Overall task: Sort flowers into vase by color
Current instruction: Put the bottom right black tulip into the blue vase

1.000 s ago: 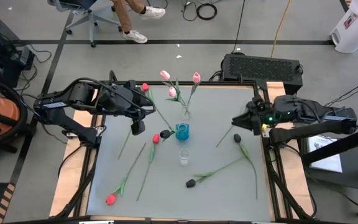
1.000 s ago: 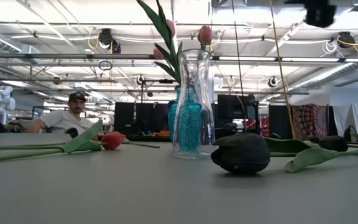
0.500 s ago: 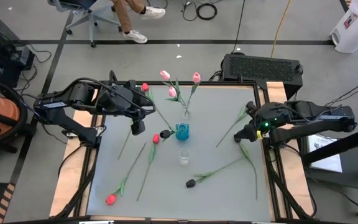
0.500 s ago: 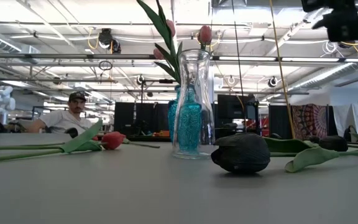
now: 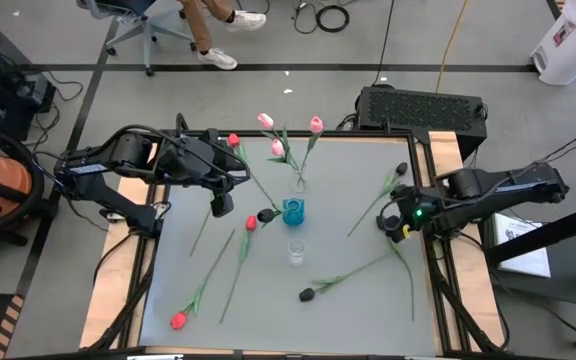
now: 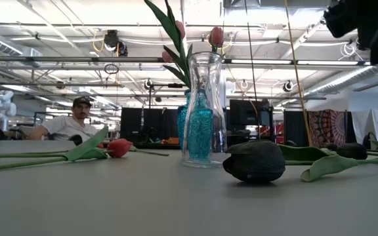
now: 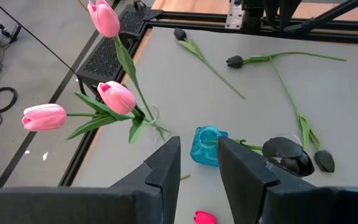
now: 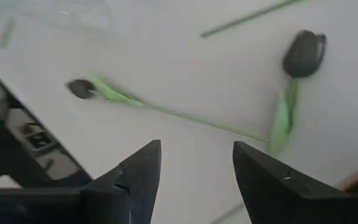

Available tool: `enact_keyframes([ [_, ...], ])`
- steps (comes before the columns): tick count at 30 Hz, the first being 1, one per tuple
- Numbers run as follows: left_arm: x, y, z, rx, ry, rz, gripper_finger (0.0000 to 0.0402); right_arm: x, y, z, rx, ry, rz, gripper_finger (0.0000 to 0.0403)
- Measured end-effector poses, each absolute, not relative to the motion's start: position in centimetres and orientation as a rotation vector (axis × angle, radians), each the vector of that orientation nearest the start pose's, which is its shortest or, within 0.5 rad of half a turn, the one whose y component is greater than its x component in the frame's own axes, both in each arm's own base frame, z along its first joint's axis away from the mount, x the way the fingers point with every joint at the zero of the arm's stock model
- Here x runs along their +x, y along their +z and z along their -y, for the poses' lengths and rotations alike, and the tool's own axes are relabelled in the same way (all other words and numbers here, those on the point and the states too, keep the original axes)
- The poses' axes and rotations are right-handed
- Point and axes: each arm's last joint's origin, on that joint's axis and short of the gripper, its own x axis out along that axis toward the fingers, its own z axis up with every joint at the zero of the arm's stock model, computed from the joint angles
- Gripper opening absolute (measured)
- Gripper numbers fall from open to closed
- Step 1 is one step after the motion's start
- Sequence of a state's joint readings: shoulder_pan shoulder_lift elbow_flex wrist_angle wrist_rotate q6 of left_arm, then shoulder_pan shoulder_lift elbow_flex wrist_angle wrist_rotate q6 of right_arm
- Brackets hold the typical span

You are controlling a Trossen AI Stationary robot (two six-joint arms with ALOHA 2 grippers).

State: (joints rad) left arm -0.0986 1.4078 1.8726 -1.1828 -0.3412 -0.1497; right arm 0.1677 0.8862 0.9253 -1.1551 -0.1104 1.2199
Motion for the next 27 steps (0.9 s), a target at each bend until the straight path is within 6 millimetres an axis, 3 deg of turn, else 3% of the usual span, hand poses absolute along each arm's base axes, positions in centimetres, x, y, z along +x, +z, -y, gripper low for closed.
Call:
enact_keyframes([
  [19,24.1,46.5,1.4,0.011,0.277,-0.683,0.0114,17.0,25.0,-5.3,0.854,-0.632,-1.427,0.0192],
  [27,24.1,46.5,1.4,0.011,0.276,-0.684,0.0114,17.6,24.0,-5.7,0.742,-0.712,-1.425,0.0192],
])
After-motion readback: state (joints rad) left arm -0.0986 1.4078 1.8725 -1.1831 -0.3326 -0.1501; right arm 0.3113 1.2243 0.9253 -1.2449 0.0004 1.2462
